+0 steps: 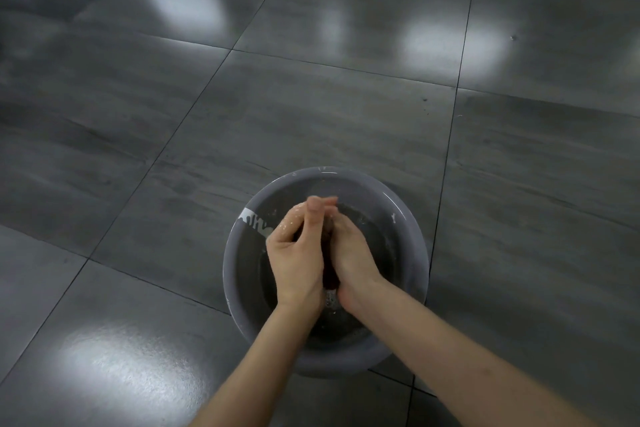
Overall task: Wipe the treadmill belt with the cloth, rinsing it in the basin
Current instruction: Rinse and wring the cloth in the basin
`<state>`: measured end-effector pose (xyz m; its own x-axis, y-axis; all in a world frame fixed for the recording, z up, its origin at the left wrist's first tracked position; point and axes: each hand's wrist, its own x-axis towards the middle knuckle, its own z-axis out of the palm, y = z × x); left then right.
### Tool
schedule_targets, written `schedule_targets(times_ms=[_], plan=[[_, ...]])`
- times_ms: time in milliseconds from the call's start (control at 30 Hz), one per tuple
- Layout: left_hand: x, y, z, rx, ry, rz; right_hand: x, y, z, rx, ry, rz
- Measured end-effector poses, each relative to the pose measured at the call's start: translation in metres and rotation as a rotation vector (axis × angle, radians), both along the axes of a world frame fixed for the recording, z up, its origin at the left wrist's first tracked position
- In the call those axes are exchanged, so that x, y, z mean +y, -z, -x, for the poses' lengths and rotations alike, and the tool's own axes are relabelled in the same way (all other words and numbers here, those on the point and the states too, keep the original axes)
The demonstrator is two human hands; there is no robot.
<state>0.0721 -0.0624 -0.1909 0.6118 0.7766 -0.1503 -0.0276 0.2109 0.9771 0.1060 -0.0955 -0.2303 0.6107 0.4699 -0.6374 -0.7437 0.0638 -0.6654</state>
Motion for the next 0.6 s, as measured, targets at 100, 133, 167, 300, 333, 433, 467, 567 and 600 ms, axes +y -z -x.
schedule_targets(times_ms=[100,133,167,300,333,433,467,567,600], plan=[[0.002,-0.007,-0.008,0.018,-0.057,0.163,0.005,-0.004,0.002,-0.139,0.152,0.071],[0.002,-0.009,-0.011,0.032,-0.072,0.191,0.004,-0.008,0.003,-0.232,0.190,0.120],[0.003,-0.011,-0.013,0.052,-0.082,0.209,0.004,-0.012,0.003,-0.347,0.226,0.175],[0.004,-0.016,-0.019,0.102,-0.107,0.279,-0.003,-0.021,0.005,-0.658,0.264,0.198],[0.004,-0.015,-0.019,0.107,-0.112,0.290,-0.004,-0.019,0.006,-0.703,0.247,0.197],[0.002,-0.007,-0.015,0.149,-0.112,0.233,-0.008,-0.006,0.008,-0.763,0.187,0.231],[0.002,-0.004,-0.014,0.160,-0.109,0.203,-0.009,-0.003,0.010,-0.773,0.168,0.236],[0.000,0.005,-0.009,0.201,-0.106,0.114,-0.012,0.009,0.013,-0.810,0.105,0.259],[-0.001,0.007,-0.008,0.216,-0.104,0.088,-0.013,0.011,0.014,-0.824,0.086,0.261]])
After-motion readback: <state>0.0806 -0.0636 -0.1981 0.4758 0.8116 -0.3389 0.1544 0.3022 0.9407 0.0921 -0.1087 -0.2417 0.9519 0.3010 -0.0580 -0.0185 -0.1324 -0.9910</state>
